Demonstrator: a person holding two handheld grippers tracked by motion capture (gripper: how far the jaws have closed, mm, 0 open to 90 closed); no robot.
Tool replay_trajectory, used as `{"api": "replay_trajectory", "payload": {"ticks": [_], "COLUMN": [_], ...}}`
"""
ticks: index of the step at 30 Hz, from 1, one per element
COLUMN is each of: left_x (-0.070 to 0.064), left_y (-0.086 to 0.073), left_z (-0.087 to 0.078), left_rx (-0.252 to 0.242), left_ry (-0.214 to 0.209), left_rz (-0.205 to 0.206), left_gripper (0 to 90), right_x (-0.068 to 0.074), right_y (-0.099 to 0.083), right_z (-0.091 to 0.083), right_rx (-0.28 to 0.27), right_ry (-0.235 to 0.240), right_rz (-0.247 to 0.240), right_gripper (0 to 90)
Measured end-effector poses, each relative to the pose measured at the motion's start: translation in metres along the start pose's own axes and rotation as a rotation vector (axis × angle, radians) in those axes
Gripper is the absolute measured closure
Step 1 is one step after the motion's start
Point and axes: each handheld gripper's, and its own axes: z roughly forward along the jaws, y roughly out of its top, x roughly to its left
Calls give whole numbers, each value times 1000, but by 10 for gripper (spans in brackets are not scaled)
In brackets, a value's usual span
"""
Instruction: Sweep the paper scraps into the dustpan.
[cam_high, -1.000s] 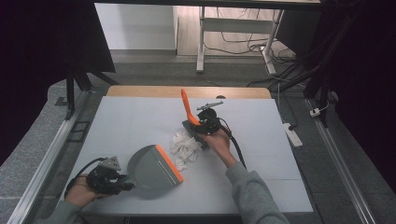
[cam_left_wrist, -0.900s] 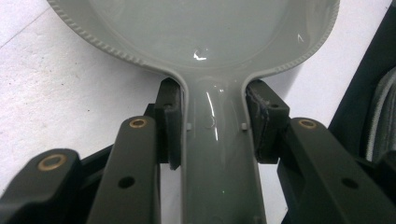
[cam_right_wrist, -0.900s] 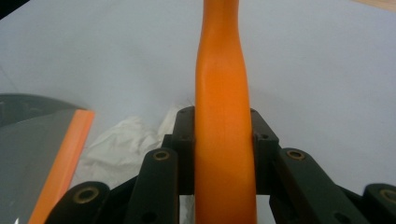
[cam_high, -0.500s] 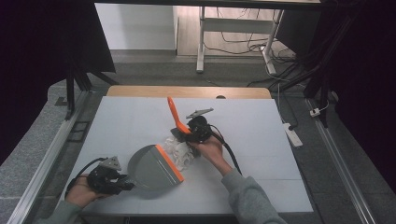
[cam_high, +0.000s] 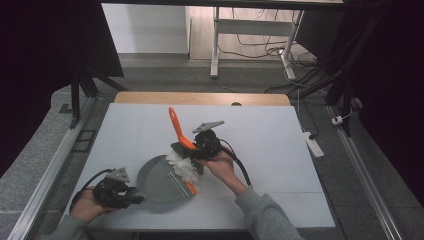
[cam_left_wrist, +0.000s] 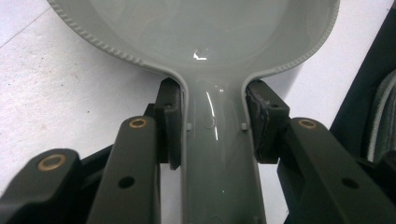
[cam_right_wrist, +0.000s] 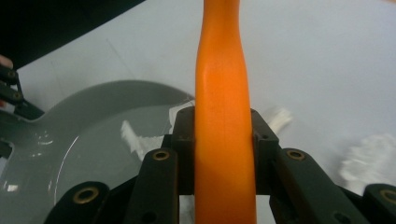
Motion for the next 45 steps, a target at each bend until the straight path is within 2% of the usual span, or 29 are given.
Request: {"api": "replay_trajectory", "payload": {"ticks": [6,9,10,11,13,15,17,20,23,25,29,31,35,37,45], "left_x": [0,0,0,1,1,1,1,2,2,3,4,3,4,4,4], "left_y": [0,0,0,1,1,1,1,1,0,0,0,0,0,0,0], "left_z": [0,0,0,1,1,1,1,1,1,1,1,1,1,1,1], "left_rx": [-1,-1,3,2,0,-3,-5,-4,-5,-6,-8,-9,-8,-8,-6], "left_ry": [1,0,0,0,0,0,0,-2,0,5,4,3,2,3,6], "left_rz": [-1,-5,-1,-3,-5,-8,-9,-9,-11,-14,-18,-18,-17,-17,-13], "left_gripper": [612,612,612,612,612,612,612,612,612,611,612,612,612,612,611], "right_x": [-19,-31,-31,-40,-46,-60,-69,-77,-88,-93,-101,-105,-106,-103,-78], "right_y": [2,4,4,7,8,13,16,18,21,22,20,18,16,16,19], "right_z": [-16,-20,-20,-20,-20,-17,-15,-12,-8,-6,-3,4,10,14,28], "right_rx": [-53,-72,-72,-74,-71,-53,-39,-30,0,12,35,65,73,71,108], "right_ry": [-60,-100,-100,-130,-148,-194,-219,-242,-287,-297,-308,-310,-279,-261,-194], "right_rz": [35,50,50,70,76,87,91,93,76,87,97,103,128,134,74], "right_gripper": [701,701,701,701,701,701,701,701,701,701,701,701,702,702,702]}}
